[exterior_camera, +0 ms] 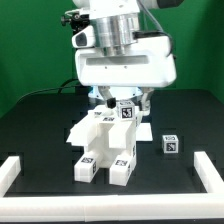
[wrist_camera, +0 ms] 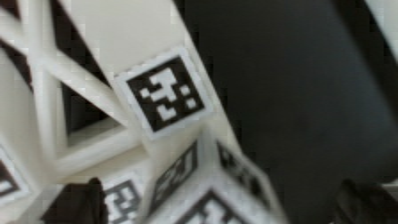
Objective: Assemble chair
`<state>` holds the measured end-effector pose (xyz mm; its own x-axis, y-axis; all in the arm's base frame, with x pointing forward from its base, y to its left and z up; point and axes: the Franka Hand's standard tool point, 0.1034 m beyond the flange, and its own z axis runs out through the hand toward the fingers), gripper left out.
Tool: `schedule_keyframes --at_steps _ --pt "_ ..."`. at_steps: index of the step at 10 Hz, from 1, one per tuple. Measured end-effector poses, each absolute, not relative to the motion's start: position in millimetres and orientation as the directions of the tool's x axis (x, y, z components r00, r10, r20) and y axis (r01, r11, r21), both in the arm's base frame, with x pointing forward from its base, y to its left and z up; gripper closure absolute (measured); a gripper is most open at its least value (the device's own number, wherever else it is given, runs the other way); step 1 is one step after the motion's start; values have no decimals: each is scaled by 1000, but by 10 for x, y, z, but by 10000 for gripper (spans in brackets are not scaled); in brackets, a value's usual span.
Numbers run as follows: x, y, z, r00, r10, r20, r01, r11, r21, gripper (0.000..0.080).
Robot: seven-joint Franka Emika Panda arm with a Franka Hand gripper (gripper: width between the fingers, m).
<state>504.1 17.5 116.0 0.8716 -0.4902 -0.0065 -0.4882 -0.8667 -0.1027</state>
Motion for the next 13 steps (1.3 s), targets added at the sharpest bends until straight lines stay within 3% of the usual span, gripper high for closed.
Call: schedule_keyframes --at_steps 2,5,8,10,13 --pt "5045 152 1162 921 -388 6 -386 -917 -102 150" --pt "5103 131 1147 997 -23 70 -19 -998 -55 150" --pt "5103 130 1147 996 -53 68 -49 -997 -57 179" --pt "5103 133 1146 977 -203 59 -199 -978 -68 520" --pt "5114 123 1145 884 -465 55 -459 -884 -86 516"
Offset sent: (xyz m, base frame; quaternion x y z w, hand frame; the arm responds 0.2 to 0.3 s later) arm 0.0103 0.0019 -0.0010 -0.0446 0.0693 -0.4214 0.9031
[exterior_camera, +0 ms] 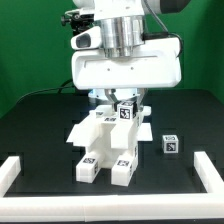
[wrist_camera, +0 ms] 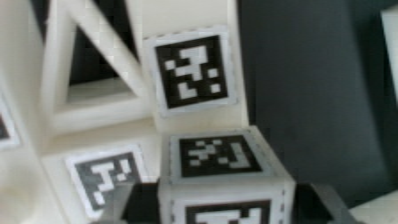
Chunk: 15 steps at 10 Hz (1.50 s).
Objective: Assemble chair
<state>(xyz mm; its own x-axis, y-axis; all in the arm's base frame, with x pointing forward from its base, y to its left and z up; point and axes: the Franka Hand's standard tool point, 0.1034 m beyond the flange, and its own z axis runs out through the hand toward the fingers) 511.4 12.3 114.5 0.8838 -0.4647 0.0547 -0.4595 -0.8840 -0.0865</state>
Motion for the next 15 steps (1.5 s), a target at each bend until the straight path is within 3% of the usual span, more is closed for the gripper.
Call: schedule_keyframes --at_steps 4,8,10,12,13,14,15 --pt "5121 103 1141 628 -778 6 -772 -624 -124 516" --pt "5125 100 1138 318 -946 -60 -940 -307 -152 515" --pt "5125 102 1138 346 -937 -56 -930 -335 -154 515" --pt "5130 139 1145 606 -795 -15 -789 -599 -140 248" --pt "5152 164 1149 723 -691 0 -685 -717 -131 248" --pt "5141 198 1138 819 -573 8 -569 -814 -115 167" --pt "5121 240 1132 881 -473 6 -470 -877 -100 155"
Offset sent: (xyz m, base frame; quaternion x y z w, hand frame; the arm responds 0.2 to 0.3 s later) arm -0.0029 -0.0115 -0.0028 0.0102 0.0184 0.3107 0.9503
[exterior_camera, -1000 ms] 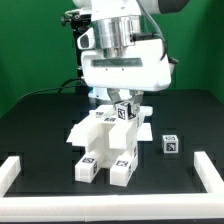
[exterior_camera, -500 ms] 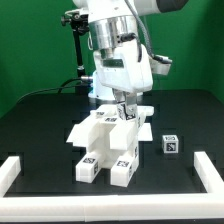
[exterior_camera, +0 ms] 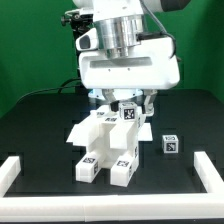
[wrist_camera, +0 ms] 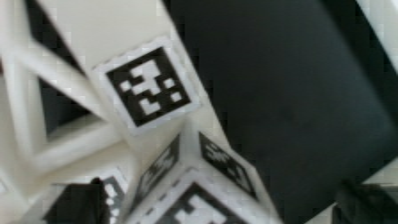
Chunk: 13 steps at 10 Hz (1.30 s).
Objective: Assemble chair
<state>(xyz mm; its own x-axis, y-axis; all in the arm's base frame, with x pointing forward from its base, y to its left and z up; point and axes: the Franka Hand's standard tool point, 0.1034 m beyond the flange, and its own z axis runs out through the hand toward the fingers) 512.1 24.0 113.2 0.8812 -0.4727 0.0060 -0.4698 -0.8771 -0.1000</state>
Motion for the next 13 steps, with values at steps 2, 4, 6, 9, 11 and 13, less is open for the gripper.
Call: schedule_keyframes --at_steps 2,4,6,9,11,13 --pt "5126 221 1133 934 -356 21 -353 -930 -99 150" --pt "5127 180 1107 997 -64 44 -61 -996 -57 150" --pt "5124 180 1093 999 8 44 10 -999 -46 150" --pt "5123 181 1091 996 -77 40 -75 -996 -51 400" --pt "5123 184 1090 979 -203 33 -201 -978 -56 521" --pt "5122 185 1090 944 -328 25 -326 -943 -60 521"
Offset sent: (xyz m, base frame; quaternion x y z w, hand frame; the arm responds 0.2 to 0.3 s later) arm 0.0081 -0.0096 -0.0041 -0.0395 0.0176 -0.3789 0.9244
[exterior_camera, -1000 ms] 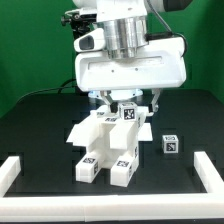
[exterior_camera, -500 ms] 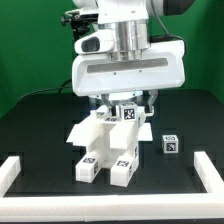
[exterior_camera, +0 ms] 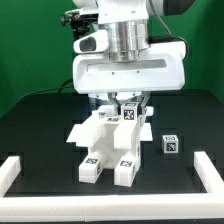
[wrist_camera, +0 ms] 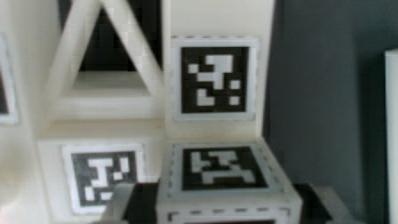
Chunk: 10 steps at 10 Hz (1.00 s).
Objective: Assemble chair
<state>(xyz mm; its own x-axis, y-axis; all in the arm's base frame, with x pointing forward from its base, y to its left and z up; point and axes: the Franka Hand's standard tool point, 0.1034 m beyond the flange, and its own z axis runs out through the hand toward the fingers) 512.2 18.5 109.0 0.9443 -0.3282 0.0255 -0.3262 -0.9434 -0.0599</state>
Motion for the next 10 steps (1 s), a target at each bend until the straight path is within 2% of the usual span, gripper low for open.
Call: schedule_keyframes --at_steps 4,6,7,8,9,10 --pt "5123 181 1091 806 -593 3 -591 -804 -72 521" --pt "5120 181 1085 650 -760 -21 -758 -646 -86 520" --pt "5136 191 1089 485 -873 -48 -872 -479 -101 520" --pt "5141 196 1090 424 -903 -60 -903 -417 -106 520" --pt "5141 198 1090 436 -898 -59 -897 -428 -106 520" --pt "5141 198 1090 466 -883 -56 -882 -459 -108 437"
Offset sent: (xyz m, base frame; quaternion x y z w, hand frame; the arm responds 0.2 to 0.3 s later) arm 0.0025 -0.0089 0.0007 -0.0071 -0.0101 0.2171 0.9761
